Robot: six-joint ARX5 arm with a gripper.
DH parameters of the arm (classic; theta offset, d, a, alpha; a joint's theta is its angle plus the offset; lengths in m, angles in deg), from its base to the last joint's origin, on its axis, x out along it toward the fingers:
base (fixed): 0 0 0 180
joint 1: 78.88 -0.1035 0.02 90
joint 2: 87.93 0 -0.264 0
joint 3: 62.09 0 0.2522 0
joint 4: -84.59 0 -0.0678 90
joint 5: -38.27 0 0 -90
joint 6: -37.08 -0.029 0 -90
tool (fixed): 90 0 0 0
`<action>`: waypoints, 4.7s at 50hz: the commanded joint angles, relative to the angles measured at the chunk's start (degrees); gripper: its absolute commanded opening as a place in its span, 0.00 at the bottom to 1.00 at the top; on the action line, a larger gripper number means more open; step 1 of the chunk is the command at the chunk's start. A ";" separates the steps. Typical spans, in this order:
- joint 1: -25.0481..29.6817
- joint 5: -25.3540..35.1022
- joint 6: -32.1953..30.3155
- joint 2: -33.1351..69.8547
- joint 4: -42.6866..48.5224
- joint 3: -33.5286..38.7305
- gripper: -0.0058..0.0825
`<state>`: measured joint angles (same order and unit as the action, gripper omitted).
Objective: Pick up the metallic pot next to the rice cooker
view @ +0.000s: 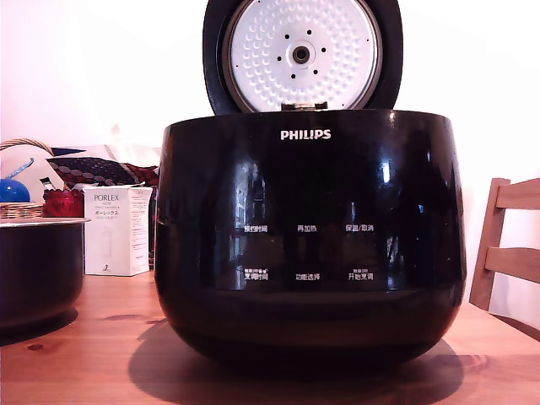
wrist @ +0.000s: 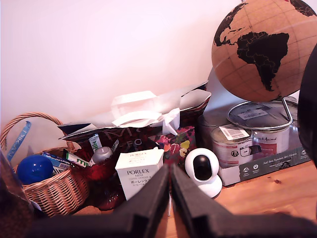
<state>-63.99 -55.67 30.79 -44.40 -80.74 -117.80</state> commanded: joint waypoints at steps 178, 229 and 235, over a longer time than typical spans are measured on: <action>-4.04 3.43 -64.67 42.10 77.29 -29.55 0.44; -8.55 0.68 -76.28 47.74 70.84 -29.55 0.44; -9.03 0.46 -76.37 48.87 70.79 -29.55 0.44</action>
<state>-72.68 -55.26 -44.99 2.48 -9.91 -147.14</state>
